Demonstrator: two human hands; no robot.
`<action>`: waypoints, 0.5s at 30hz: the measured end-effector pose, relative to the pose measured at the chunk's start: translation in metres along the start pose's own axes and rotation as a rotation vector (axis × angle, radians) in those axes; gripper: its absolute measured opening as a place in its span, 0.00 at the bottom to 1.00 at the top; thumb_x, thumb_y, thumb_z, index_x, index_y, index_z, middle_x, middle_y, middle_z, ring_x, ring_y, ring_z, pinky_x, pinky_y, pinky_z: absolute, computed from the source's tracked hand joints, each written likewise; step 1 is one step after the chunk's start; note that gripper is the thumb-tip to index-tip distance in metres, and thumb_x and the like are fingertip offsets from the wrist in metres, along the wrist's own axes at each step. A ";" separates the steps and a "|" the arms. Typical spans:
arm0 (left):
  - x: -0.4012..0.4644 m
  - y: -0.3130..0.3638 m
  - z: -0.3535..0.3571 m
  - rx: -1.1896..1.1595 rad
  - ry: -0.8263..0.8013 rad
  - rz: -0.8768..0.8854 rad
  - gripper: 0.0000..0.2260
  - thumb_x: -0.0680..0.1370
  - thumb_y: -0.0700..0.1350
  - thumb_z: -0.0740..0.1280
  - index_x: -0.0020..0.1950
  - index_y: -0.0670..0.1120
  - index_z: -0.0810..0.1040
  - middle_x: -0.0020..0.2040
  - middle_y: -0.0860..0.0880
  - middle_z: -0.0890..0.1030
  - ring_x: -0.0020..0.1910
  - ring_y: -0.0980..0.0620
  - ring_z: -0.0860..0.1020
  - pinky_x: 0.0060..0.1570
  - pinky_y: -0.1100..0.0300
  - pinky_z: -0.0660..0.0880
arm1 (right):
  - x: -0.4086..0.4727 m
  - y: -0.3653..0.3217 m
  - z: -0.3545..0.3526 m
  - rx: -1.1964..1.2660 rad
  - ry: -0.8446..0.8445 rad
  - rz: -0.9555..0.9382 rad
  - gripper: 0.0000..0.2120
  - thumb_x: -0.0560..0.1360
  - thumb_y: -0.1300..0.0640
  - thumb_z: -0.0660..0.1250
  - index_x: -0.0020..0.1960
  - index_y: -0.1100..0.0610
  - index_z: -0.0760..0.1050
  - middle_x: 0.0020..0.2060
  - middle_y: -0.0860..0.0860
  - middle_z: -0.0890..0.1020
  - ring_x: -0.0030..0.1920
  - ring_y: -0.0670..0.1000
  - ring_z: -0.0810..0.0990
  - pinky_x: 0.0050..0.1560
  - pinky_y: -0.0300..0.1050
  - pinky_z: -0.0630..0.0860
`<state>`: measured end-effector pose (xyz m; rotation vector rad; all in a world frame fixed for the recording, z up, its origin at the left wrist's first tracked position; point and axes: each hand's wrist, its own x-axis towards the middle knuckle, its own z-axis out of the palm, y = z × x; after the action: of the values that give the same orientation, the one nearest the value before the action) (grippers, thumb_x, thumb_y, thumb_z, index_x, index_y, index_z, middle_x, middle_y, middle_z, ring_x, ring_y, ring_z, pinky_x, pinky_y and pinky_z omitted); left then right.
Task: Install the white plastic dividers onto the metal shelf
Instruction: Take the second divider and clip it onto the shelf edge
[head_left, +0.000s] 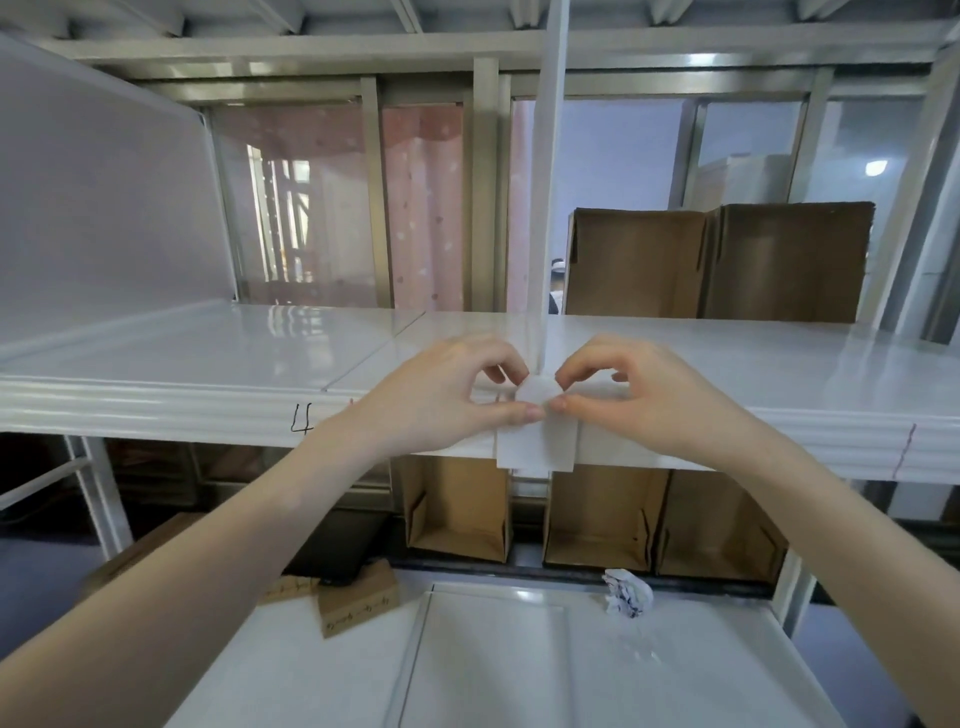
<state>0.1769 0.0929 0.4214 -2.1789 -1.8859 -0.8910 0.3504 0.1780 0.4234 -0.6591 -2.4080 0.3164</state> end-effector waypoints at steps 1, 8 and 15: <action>0.001 0.000 0.002 -0.017 0.020 -0.006 0.13 0.70 0.58 0.70 0.49 0.51 0.78 0.45 0.58 0.78 0.48 0.59 0.76 0.52 0.60 0.73 | -0.001 0.000 0.001 0.009 0.003 -0.002 0.10 0.70 0.46 0.68 0.48 0.50 0.81 0.48 0.44 0.80 0.50 0.42 0.76 0.55 0.42 0.72; 0.001 0.002 0.008 -0.200 0.134 -0.094 0.05 0.68 0.52 0.74 0.39 0.53 0.81 0.37 0.58 0.80 0.40 0.61 0.78 0.43 0.67 0.74 | 0.002 -0.002 0.009 0.141 0.086 0.030 0.09 0.69 0.50 0.71 0.44 0.54 0.83 0.42 0.45 0.82 0.47 0.44 0.79 0.54 0.43 0.75; -0.002 0.000 0.011 -0.265 0.202 -0.091 0.05 0.68 0.51 0.75 0.35 0.56 0.80 0.32 0.62 0.79 0.35 0.68 0.77 0.37 0.75 0.72 | 0.005 -0.002 0.012 0.217 0.125 0.050 0.03 0.67 0.55 0.73 0.40 0.53 0.83 0.35 0.45 0.83 0.40 0.44 0.81 0.47 0.39 0.78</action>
<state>0.1808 0.0962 0.4116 -2.0541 -1.8733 -1.3935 0.3391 0.1782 0.4172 -0.6213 -2.2024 0.5335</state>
